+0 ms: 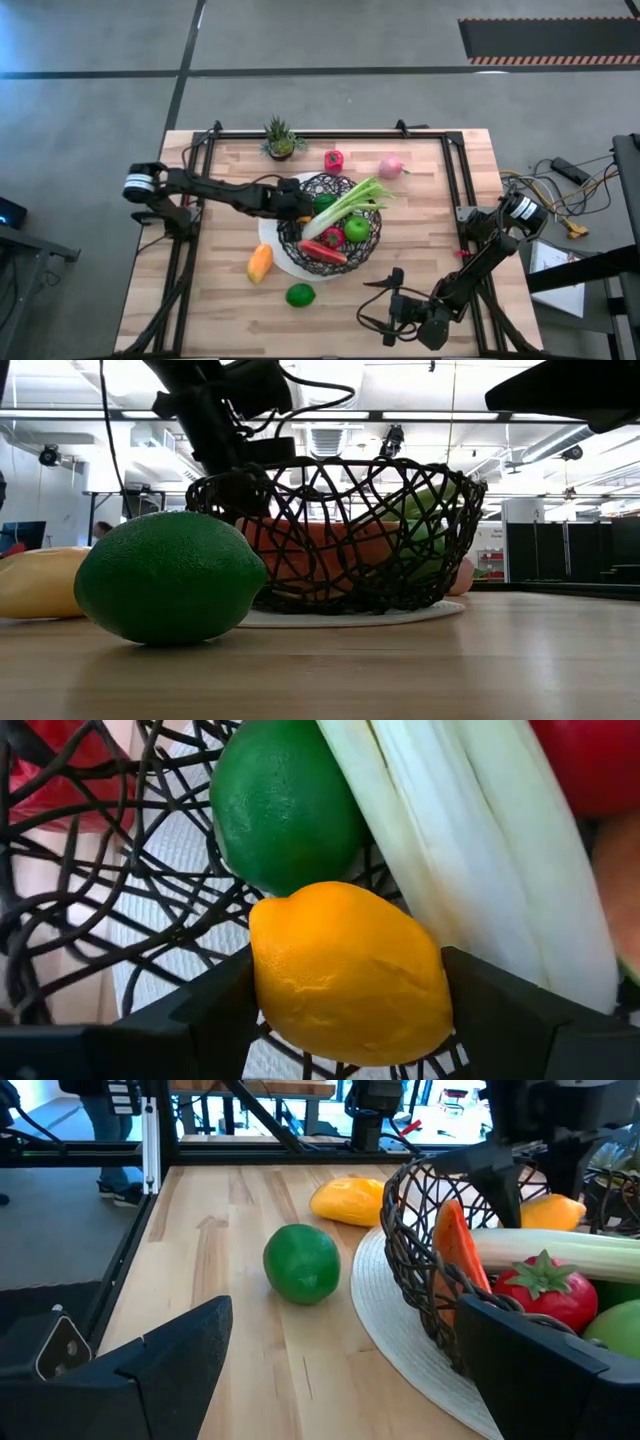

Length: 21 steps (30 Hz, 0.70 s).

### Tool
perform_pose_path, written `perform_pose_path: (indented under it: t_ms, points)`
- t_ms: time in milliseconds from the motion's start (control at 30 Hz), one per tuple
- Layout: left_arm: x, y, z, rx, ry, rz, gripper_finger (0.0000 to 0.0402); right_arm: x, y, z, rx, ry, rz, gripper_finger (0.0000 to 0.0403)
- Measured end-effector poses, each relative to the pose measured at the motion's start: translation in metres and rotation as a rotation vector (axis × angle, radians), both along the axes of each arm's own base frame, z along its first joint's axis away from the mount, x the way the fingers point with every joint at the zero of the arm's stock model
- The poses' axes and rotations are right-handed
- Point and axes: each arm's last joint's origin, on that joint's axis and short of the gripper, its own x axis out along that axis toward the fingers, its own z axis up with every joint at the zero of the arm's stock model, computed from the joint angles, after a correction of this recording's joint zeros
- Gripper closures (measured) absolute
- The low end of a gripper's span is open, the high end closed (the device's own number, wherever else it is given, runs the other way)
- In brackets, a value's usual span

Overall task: Build produce basket
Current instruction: Put the yellow lemon into the wire basket

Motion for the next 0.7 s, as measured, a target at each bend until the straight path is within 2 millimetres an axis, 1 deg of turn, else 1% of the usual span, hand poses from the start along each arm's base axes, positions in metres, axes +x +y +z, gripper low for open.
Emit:
perform_pose_path:
  t_ms: [200, 333, 533, 700]
  points:
    - [0.0026, 0.0001, 0.0030, -0.003, -0.007, 0.004, 0.0121, -0.0001, 0.0001, 0.0000, 0.000, 0.001, 0.002, 0.0039]
    - [0.0047, 0.0010, 0.0066, -0.004, -0.021, 0.008, 0.0119, 0.0000, 0.0000, 0.0000, 0.000, 0.001, 0.001, 0.0039]
    - [0.0045, 0.0047, 0.0064, -0.037, -0.021, 0.004, 0.0116, 0.0000, 0.0000, 0.0000, 0.000, 0.001, 0.001, 0.0039]
    - [0.0044, 0.0086, 0.0063, -0.069, -0.026, 0.015, 0.0091, 0.0000, 0.0000, 0.0000, 0.001, 0.001, 0.001, 0.0039]
